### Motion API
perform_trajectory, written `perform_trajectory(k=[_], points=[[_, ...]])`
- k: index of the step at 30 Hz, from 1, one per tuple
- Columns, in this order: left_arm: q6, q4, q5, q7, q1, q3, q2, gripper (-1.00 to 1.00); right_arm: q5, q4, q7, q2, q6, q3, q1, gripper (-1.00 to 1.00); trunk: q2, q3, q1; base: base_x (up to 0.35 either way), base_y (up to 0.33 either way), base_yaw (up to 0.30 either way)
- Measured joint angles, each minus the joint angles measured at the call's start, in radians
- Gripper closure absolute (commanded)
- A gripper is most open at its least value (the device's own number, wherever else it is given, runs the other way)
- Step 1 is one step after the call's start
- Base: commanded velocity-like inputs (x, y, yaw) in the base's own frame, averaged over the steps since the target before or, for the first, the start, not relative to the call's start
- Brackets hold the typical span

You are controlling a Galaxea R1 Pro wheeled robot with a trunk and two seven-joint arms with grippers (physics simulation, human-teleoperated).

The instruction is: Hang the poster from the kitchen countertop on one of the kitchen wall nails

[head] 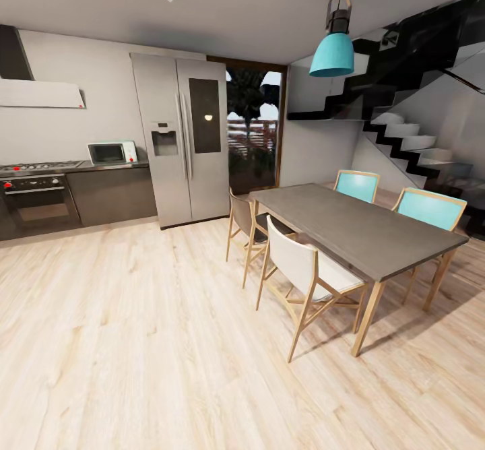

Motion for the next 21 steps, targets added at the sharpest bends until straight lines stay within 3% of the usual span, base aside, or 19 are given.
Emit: perform_trajectory(k=[10, 16, 18, 21], points=[[-0.002, -0.025, 0.003, 0.000, 0.000, 0.006, 0.011, -1.00, -0.001, -0.014, -0.001, -0.018, -0.001, -0.002, 0.000, -1.00, 0.000, 0.000, 0.000, 0.000, 0.000, 0.003], [-0.002, -0.027, 0.004, 0.000, 0.000, 0.008, 0.015, -1.00, -0.001, -0.014, -0.001, -0.019, -0.005, -0.004, 0.000, -1.00, 0.000, 0.000, 0.000, 0.000, 0.000, 0.156], [-0.002, -0.027, 0.004, 0.001, 0.000, 0.008, 0.016, -1.00, -0.002, -0.014, -0.001, -0.019, -0.018, -0.004, 0.000, -1.00, 0.000, 0.000, 0.000, 0.000, 0.000, 0.249], [-0.002, -0.027, 0.004, 0.002, 0.000, 0.008, 0.017, -1.00, -0.001, -0.009, -0.001, -0.019, -0.101, -0.003, 0.003, -1.00, 0.000, 0.000, 0.000, 0.000, 0.000, 0.276]])
